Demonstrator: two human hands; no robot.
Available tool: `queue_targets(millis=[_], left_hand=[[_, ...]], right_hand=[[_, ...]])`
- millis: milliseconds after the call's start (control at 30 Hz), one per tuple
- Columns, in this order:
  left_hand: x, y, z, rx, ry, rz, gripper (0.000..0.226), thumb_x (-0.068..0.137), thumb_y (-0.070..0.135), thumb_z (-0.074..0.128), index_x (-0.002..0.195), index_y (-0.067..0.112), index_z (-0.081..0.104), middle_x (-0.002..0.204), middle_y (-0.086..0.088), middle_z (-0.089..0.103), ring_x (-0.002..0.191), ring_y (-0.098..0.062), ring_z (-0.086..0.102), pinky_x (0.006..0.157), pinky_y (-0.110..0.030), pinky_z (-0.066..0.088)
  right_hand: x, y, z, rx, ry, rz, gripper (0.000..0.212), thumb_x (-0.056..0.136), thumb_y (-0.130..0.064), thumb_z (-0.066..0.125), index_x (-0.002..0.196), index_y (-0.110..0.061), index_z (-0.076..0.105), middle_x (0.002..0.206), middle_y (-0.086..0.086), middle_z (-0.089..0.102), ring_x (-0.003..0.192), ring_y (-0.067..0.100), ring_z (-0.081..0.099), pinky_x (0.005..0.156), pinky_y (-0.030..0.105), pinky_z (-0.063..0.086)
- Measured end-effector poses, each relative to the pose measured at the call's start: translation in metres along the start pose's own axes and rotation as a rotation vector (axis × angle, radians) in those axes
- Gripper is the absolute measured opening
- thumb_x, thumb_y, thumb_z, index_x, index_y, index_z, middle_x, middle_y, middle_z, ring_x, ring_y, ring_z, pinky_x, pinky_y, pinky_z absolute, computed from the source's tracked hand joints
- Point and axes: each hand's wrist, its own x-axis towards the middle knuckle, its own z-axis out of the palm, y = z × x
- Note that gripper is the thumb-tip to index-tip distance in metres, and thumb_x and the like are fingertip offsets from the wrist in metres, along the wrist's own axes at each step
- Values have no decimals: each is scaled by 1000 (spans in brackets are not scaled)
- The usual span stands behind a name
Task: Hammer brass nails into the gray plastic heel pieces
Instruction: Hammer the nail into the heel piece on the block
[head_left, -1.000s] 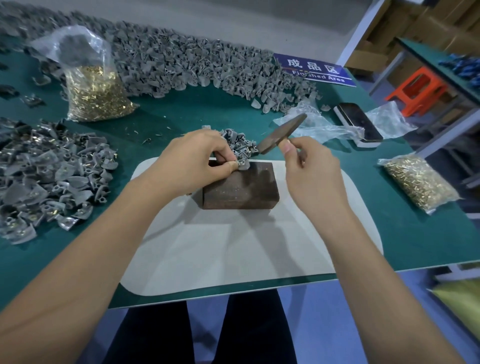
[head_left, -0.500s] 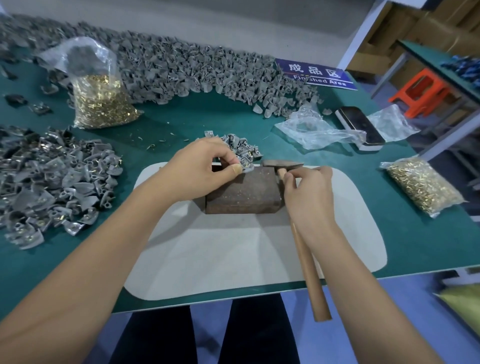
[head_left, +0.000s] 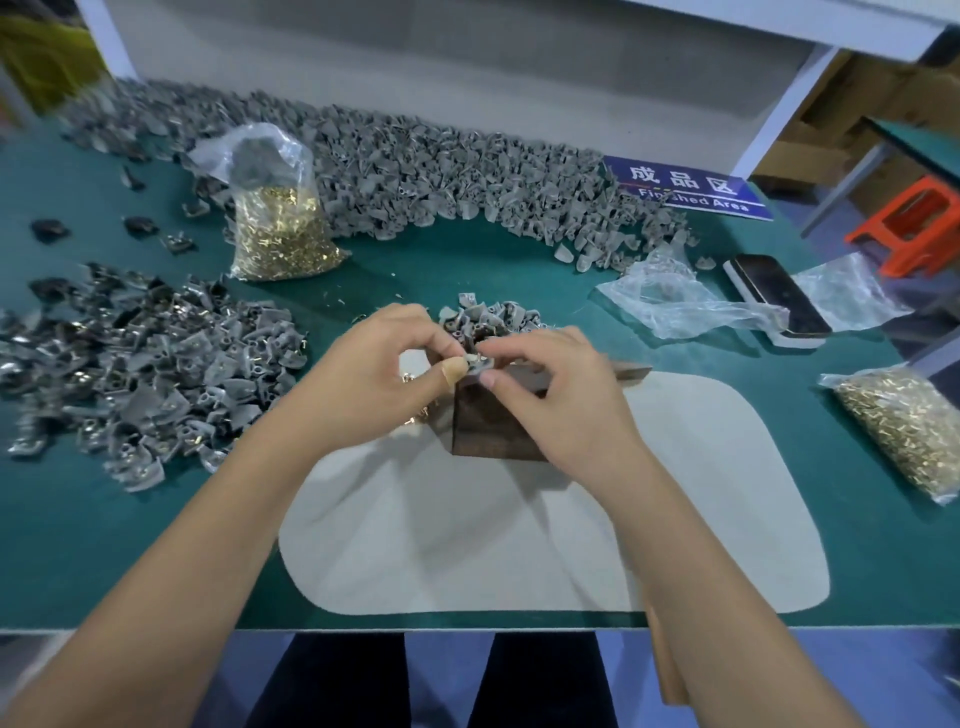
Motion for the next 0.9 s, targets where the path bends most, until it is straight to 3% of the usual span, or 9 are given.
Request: queue_targets(millis=[133,300,467,567,667,800,900], left_hand=[[-31,-9,-27,70,166,-120,5,92,25,70,89,29,70,88,12,62,96,-5,56,85,-15,40],[-74,-28,-63,224,367,-347,7,91,32,70,83,32,68,87,16,60,95,4,52,80,-8,37],[-93,-39,-74,474,567,-533,11,93,37,67,89,27,71,95,10,65,104,-16,55,96,-40,44],[-93,-40,-77,528,622,-569,13,93,39,69,95,27,73,101,9,66,112,-20,54,101,-39,35],[-90,-36,-74,486,613,-494,15,92,41,71,101,28,73,102,11,65,111,-17,51,94,-33,39],[-74,-18,-48,429,395,-310,11,92,34,71,101,29,72,91,15,64,98,-11,49,78,-28,40],[-64,-9,-17,444,183,-321,18,93,33,69,111,30,72,93,13,66,100,-14,53,80,-31,43]], right_hand=[[18,-29,27,-19,-84,-141,19,93,-28,75,112,-28,77,101,-14,72,103,15,54,97,43,43],[32,-44,66,-49,-194,-199,26,98,-29,67,123,-26,71,103,-13,69,96,11,53,102,37,39],[35,-43,86,-41,-228,-199,28,99,-27,65,127,-28,67,108,-12,63,98,7,48,96,28,40],[37,-42,87,33,-180,-143,26,99,-23,66,124,-26,69,105,-13,62,96,3,49,91,14,37],[36,-41,81,125,-84,-120,20,97,-14,67,114,-21,74,99,-12,67,94,1,58,82,6,37],[39,-27,62,19,52,-107,13,97,-12,64,100,-18,76,92,-9,69,87,12,57,85,27,44],[43,-14,53,-141,53,-79,13,97,-14,63,94,-17,76,91,-10,66,89,10,51,89,32,42]])
